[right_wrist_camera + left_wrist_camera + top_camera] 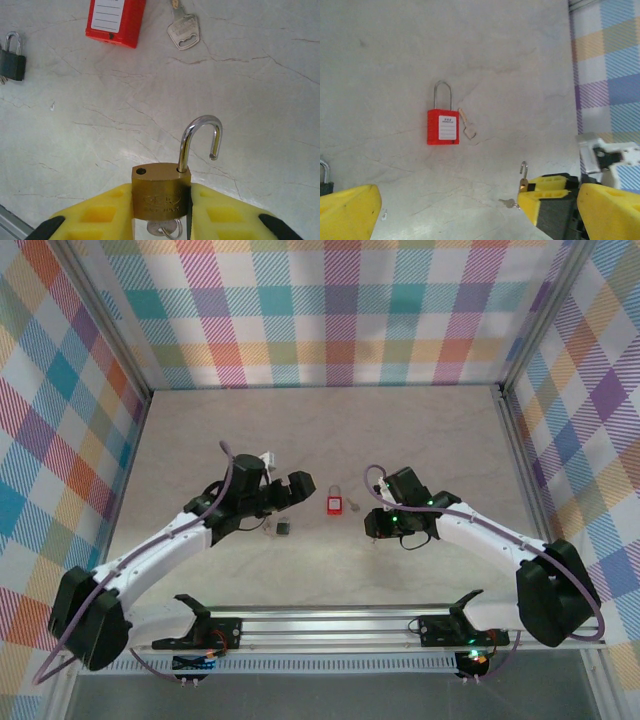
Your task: Lock with the key
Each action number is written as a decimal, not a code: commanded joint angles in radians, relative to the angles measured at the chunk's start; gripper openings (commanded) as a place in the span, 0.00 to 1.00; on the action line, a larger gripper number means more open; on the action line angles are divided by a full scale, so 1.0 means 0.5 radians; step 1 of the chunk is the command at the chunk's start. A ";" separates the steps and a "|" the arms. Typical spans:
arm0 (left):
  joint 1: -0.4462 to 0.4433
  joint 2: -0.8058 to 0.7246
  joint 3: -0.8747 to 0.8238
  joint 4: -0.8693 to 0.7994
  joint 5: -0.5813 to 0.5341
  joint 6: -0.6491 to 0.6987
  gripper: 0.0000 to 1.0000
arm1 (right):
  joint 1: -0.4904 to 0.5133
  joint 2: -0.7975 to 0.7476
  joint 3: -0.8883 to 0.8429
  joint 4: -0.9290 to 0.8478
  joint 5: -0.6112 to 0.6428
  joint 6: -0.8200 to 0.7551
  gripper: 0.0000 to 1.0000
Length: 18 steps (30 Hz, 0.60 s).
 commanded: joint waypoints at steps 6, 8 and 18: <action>-0.133 0.354 0.196 0.219 0.034 -0.109 1.00 | -0.008 -0.046 -0.021 0.050 -0.081 -0.038 0.27; -0.163 0.453 0.242 0.240 0.048 -0.119 1.00 | -0.008 -0.050 -0.022 0.051 -0.088 -0.038 0.27; -0.300 0.865 0.463 0.288 0.165 -0.178 0.97 | -0.005 -0.053 -0.026 0.059 -0.128 -0.043 0.27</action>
